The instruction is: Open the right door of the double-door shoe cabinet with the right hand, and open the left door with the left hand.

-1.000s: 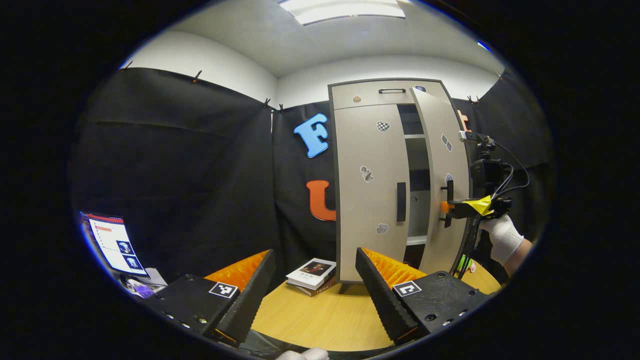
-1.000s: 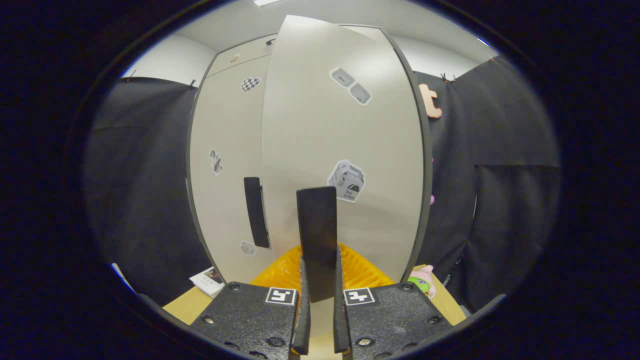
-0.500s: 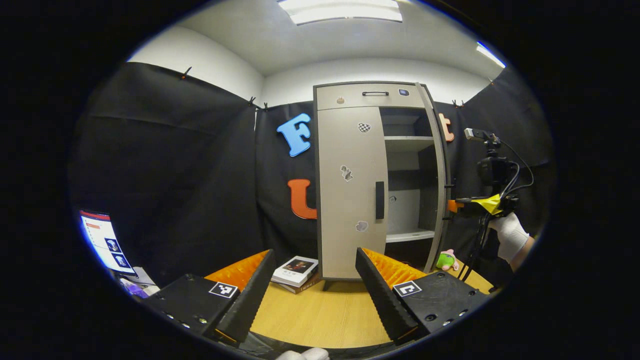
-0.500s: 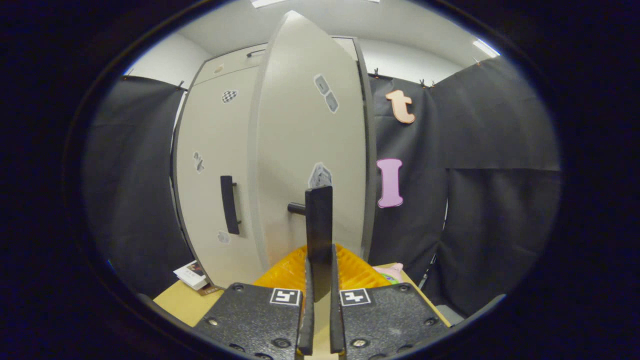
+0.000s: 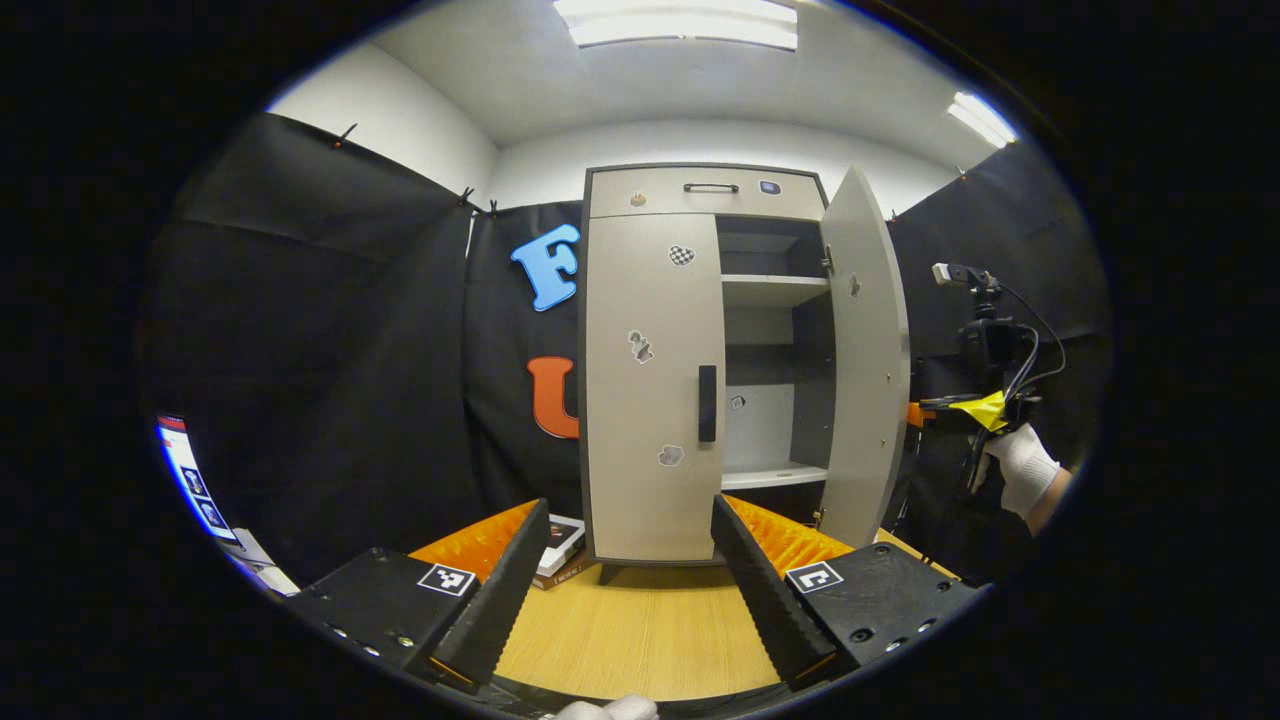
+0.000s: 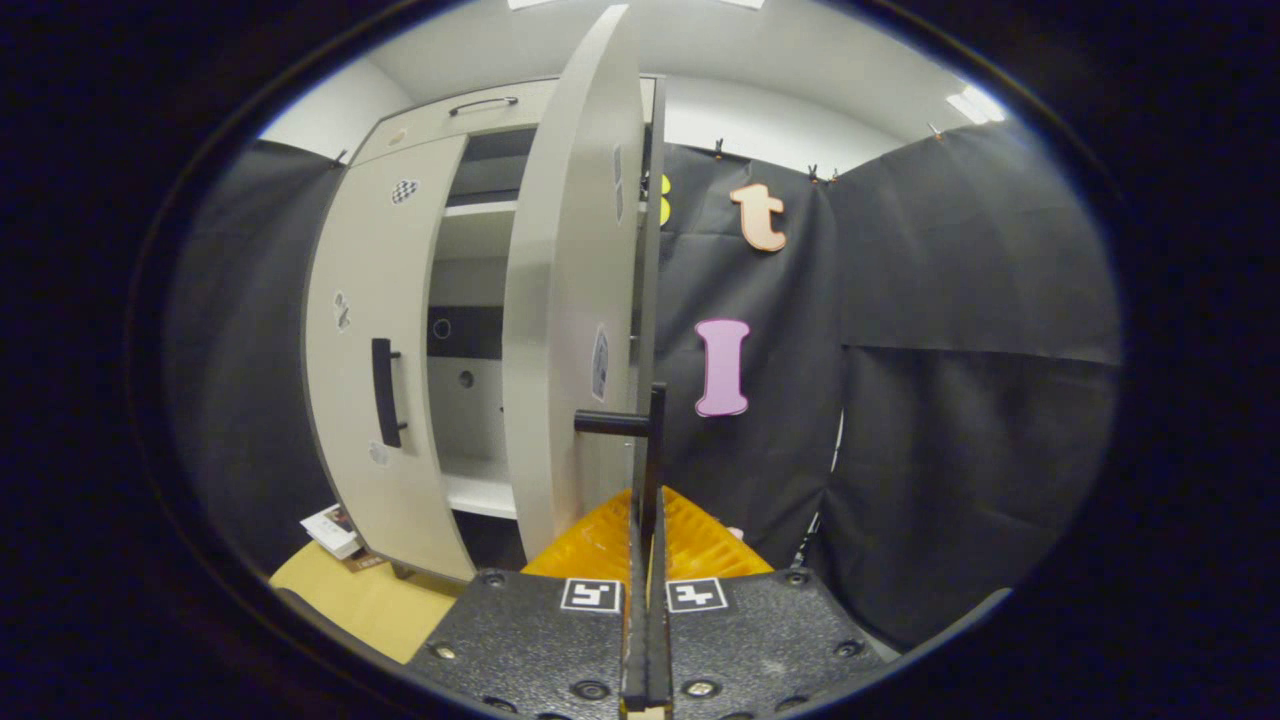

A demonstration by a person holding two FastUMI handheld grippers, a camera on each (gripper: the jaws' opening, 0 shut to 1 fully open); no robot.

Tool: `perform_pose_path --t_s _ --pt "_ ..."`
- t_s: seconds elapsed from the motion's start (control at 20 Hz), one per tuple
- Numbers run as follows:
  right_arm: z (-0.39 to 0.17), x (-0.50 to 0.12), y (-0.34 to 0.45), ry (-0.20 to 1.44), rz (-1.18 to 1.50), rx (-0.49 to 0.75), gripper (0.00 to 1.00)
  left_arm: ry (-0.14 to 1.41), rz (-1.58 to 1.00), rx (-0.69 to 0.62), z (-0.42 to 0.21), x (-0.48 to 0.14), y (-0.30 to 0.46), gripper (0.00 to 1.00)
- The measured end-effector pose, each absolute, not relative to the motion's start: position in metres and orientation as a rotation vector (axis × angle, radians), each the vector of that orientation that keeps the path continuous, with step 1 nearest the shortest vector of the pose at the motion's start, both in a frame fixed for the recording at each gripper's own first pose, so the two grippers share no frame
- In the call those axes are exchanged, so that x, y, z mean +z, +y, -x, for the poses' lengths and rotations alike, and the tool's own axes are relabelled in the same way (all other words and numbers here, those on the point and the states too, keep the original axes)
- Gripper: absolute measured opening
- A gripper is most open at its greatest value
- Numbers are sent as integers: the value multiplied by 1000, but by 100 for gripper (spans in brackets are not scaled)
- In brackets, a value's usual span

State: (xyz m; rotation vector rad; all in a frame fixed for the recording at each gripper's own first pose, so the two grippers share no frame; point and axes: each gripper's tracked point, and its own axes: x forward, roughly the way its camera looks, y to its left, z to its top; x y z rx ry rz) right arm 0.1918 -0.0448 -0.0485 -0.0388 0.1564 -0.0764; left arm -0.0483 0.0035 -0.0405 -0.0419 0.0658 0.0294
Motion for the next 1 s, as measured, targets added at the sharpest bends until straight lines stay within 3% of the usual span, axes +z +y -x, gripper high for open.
perform_pose_path --t_s 0.8,0.95,1.0 --pt "-176 -34 -67 115 3 -10 4 73 28 14 20 -35 -37 97" --pt "-156 -26 -76 97 4 -47 9 62 29 10 25 -30 -32 97" --pt "-147 -23 -73 99 1 -42 16 60 31 8 25 -30 -29 97"
